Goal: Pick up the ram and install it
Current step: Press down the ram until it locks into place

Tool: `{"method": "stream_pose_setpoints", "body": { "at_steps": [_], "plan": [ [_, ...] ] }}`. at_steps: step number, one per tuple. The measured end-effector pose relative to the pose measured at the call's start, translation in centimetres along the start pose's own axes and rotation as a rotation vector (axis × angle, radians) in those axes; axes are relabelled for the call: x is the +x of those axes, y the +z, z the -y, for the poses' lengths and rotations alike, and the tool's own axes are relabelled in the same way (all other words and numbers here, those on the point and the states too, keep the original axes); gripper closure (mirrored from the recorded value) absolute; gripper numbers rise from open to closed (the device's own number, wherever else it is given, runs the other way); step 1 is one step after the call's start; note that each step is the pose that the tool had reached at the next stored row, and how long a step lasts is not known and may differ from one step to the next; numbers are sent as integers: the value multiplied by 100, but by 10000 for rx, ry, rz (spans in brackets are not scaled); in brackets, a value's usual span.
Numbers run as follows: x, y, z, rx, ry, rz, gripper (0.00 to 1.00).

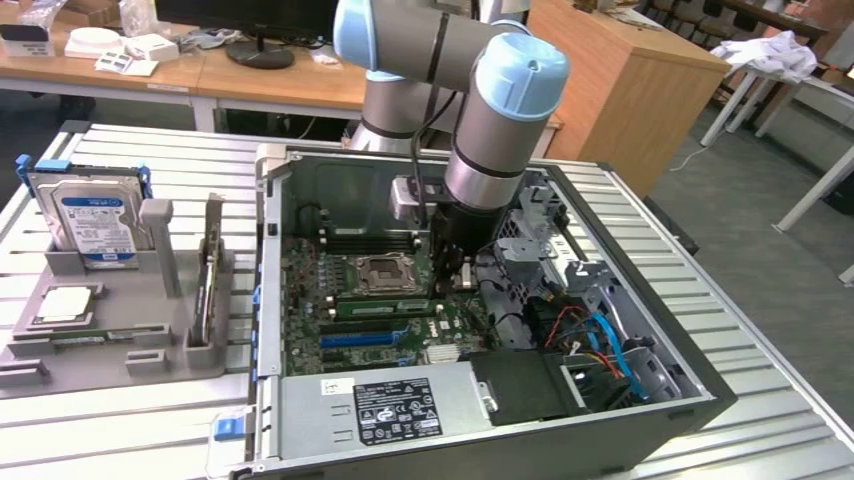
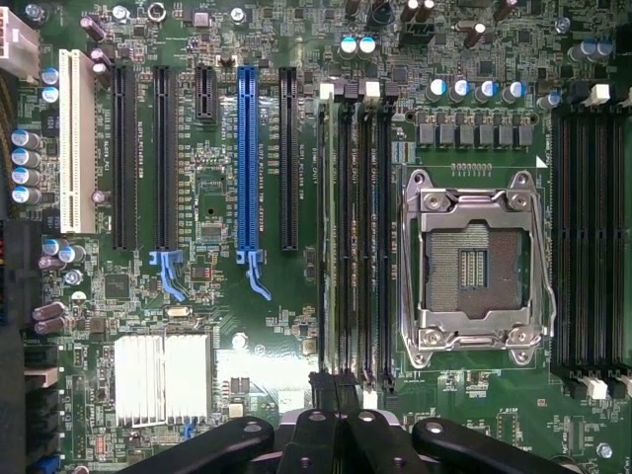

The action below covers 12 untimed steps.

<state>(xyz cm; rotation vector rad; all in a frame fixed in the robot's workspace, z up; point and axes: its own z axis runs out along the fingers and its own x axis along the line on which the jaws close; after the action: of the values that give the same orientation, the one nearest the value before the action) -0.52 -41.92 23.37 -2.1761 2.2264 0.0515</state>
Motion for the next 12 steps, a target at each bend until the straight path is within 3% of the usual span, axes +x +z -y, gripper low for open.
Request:
{"method": "stream_pose_setpoints", "body": {
  "at_steps": [12],
  "plan": [
    [0, 29, 1, 2, 0, 6, 89]
  ]
}}
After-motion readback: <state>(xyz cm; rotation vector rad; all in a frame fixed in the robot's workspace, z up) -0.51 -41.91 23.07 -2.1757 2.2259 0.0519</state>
